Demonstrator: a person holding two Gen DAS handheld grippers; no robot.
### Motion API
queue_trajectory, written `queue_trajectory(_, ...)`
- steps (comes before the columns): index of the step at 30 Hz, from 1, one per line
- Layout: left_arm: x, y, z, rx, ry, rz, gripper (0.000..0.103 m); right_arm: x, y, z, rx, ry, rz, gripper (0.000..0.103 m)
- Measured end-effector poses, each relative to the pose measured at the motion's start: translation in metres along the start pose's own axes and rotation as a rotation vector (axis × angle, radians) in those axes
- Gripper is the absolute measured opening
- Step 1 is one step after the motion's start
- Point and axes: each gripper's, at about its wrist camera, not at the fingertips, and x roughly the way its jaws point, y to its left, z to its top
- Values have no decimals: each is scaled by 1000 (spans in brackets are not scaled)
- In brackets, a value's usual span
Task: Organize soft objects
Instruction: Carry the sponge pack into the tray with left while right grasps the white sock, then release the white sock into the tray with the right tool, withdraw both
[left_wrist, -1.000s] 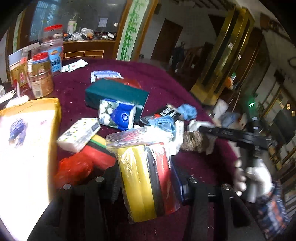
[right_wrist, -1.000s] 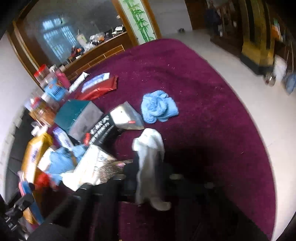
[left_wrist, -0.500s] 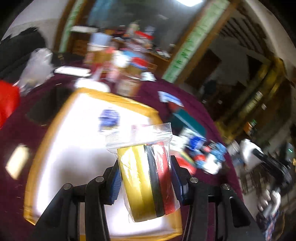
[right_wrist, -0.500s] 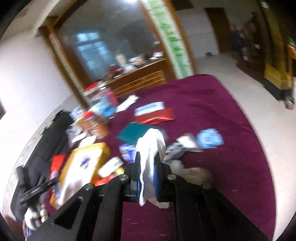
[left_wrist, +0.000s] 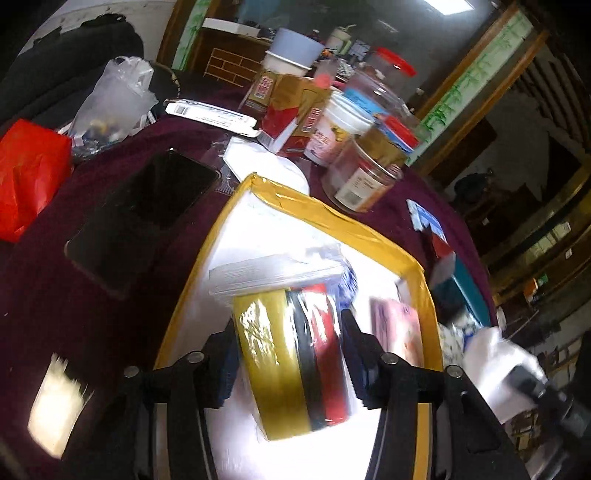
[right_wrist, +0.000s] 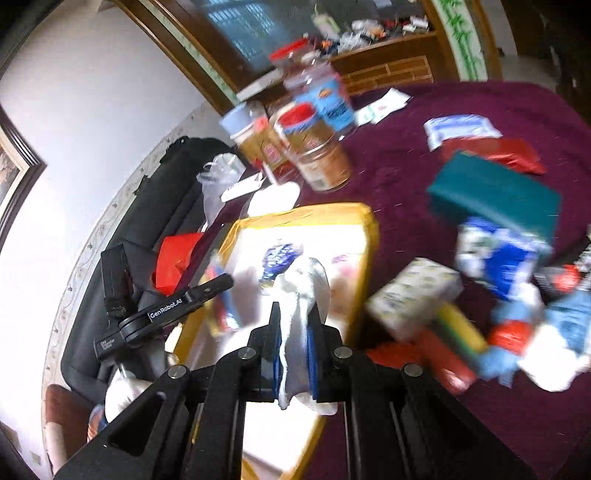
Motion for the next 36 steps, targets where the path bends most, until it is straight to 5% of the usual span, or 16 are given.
queue_trajectory(9,3,19,13,-84,-14,-57,77,71,16,32,36,43,-3,13)
queue_trajectory(12,-11,22,9,-100,-31,-90,79,80,16,38,18,37,-72,39)
queue_trajectory(14,-25,23,4,-108,-49,-108,81,73,17,36,-5,13,-85,45)
queue_trajectory(22,-85,11,-29,-115,-117,-204,89,-35,-15,3,-31,-133,-135,59)
queue_trajectory(28,-120,-21,-73,-56,-164,-275,94,-150,-63,-58,-65,-316,-309,73)
queue_trajectory(36,-127,-72,-122,25,-161,-295,94,-226,-110,-124,-63,-411,-453,78)
